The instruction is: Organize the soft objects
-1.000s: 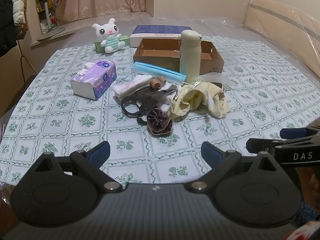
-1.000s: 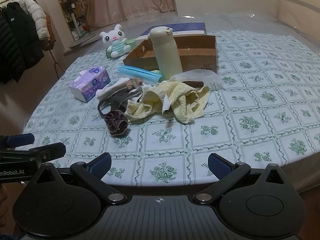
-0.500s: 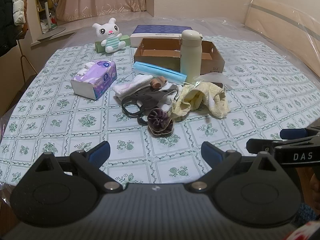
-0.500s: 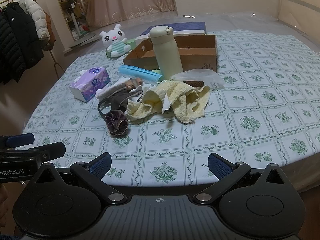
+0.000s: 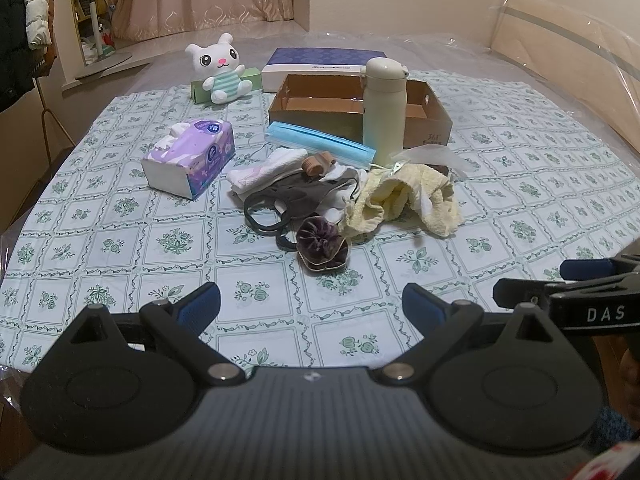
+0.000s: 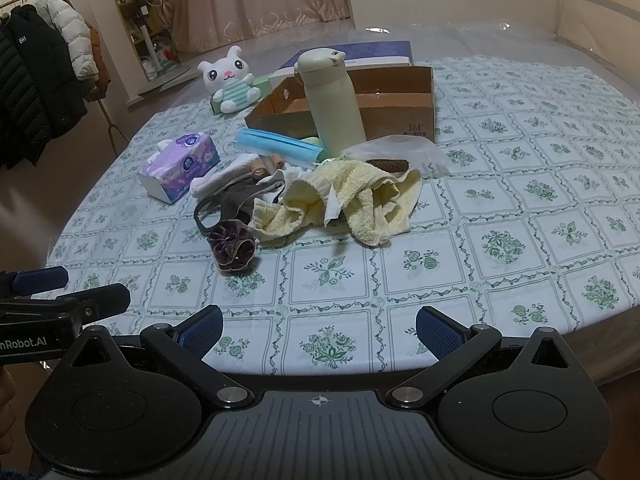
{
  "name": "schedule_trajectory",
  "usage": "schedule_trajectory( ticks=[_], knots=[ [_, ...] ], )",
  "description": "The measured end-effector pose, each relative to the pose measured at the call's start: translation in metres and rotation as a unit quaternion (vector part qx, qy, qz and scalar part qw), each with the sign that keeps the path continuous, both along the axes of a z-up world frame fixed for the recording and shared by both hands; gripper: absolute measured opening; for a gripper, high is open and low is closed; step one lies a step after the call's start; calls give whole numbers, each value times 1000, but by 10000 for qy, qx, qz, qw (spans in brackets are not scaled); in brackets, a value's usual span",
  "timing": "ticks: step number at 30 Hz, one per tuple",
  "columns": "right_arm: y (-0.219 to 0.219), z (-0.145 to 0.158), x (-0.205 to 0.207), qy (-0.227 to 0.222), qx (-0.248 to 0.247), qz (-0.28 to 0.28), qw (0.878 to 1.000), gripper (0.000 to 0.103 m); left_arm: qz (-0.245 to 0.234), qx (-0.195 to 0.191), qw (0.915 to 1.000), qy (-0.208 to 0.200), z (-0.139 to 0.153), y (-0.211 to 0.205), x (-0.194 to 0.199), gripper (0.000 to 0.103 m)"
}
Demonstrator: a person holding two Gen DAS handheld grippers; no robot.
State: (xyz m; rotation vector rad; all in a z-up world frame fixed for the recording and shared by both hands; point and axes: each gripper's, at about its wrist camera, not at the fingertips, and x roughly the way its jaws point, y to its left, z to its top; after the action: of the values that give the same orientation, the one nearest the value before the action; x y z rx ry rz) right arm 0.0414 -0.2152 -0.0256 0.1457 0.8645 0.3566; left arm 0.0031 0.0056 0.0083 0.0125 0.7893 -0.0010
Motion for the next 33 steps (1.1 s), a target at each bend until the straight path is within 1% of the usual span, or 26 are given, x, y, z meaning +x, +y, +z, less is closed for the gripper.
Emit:
schedule_trajectory(
  ticks=[7,18,22,28,31,33],
  knots=[
    [0,-1,1,11,6,-4,10000,103,13,-5,10000,8,4,9,5,97],
    [-4,-8,11,63,71,-18,10000,103,8,22,10000,19,3,9,7,97],
    [-8,-11,16,-28,165,-83,9998,103,-2,100,9999,-30,1,11,17,97],
    [-14,-16,30,-244,216,-183,9993,102,-114,162,9998,-65,-16,9,39,93],
    [-17,-21,38,-250,260,-177,9992,102,-224,131,9997,-51,-25,8,51,92],
    [-19,-24,44,-266,291,-143,9991,102,-310,121,9994,-42,-29,7,57,90]
  ],
)
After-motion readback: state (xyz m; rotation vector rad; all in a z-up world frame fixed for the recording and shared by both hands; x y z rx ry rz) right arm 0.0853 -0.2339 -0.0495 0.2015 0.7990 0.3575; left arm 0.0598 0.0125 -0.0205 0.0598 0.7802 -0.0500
